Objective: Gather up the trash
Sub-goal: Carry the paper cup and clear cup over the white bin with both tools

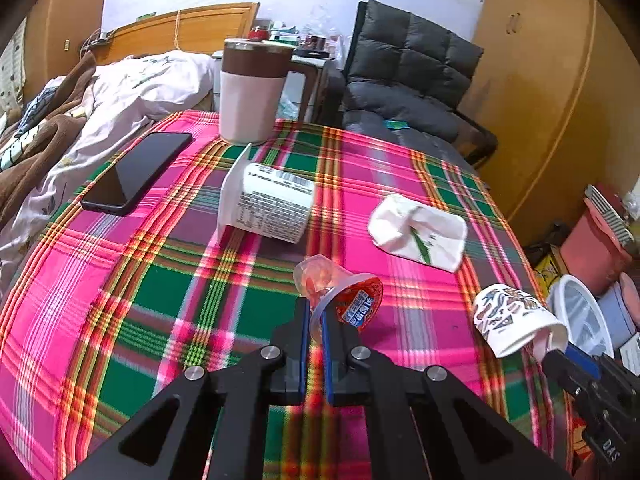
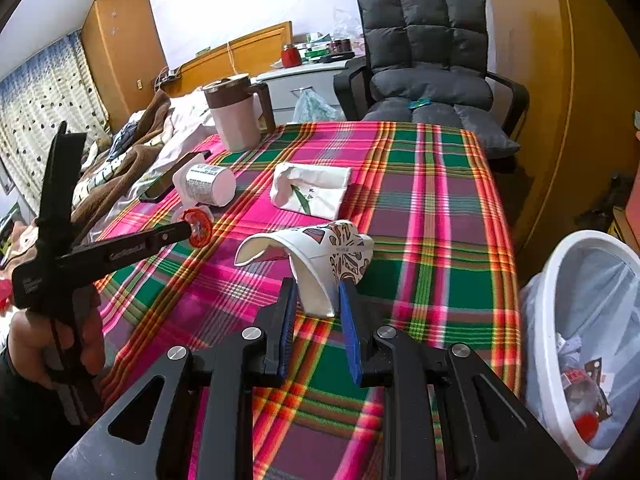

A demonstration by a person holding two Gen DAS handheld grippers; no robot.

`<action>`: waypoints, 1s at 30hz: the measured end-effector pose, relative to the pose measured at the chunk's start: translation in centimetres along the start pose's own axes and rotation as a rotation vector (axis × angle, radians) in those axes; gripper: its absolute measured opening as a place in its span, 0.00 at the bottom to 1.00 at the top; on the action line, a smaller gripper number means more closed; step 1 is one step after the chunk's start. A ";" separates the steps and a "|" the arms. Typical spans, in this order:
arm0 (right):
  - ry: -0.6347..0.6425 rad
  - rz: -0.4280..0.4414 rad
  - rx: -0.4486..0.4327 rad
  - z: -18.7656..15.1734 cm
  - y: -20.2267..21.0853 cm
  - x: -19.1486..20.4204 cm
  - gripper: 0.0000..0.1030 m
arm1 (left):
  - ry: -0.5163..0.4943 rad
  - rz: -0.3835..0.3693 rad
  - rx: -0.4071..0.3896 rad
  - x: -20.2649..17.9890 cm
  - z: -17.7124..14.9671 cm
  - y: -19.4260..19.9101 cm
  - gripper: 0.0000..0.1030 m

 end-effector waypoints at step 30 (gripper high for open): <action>-0.106 -0.127 -0.125 -1.7 7.4 -5.0 0.22 | -0.171 -0.213 0.026 -12.1 -3.8 5.1 0.05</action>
Point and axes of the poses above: each gripper's, at about its wrist camera, not at the fingertips, and y roughly against the way its jaws point, x to its left, z to its top, the point moved 2 cm from there along -y, roughly the way its jaws point, and after that the axes turned 11 degrees about y, right-handed, at the moved point
